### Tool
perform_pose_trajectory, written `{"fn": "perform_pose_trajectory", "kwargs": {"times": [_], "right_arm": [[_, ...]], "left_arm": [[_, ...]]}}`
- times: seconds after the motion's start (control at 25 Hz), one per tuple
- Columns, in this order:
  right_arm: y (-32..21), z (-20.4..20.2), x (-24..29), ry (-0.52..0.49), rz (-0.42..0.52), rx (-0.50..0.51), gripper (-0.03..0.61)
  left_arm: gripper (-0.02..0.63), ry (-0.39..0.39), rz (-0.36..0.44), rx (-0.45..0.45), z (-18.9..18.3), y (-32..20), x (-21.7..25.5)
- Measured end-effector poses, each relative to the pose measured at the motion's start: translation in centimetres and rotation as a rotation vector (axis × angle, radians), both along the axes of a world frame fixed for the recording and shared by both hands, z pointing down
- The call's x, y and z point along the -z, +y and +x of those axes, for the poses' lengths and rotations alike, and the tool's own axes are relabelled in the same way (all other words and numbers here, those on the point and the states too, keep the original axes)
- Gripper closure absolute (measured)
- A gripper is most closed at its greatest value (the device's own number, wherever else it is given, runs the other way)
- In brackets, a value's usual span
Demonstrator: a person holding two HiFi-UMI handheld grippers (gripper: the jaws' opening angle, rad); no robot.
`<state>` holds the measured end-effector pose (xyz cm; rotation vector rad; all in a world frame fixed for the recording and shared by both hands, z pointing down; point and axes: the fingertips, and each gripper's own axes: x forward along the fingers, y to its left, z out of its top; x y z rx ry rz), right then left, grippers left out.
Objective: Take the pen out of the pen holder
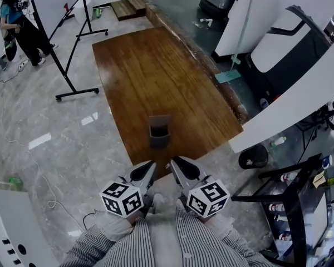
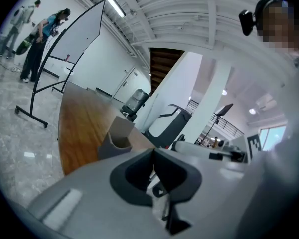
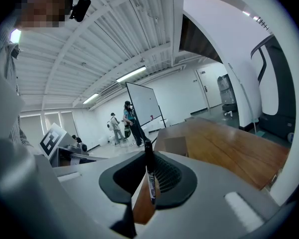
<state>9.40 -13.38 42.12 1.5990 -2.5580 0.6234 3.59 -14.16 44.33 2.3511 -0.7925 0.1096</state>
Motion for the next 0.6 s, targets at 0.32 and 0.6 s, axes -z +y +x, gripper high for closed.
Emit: {"fn": "perform_pose_trajectory", "kwargs": {"times": [0.32, 0.6], "right_arm": [[0.24, 0.15, -0.09, -0.007, -0.006, -0.007, 0.537], [0.79, 0.41, -0.42, -0.009, -0.015, -0.003, 0.537]], "left_arm": [[0.606, -0.002, -0.013, -0.006, 0.2, 0.28, -0.13], [0.606, -0.005, -0.009, -0.007, 0.72, 0.7, -0.28]]}}
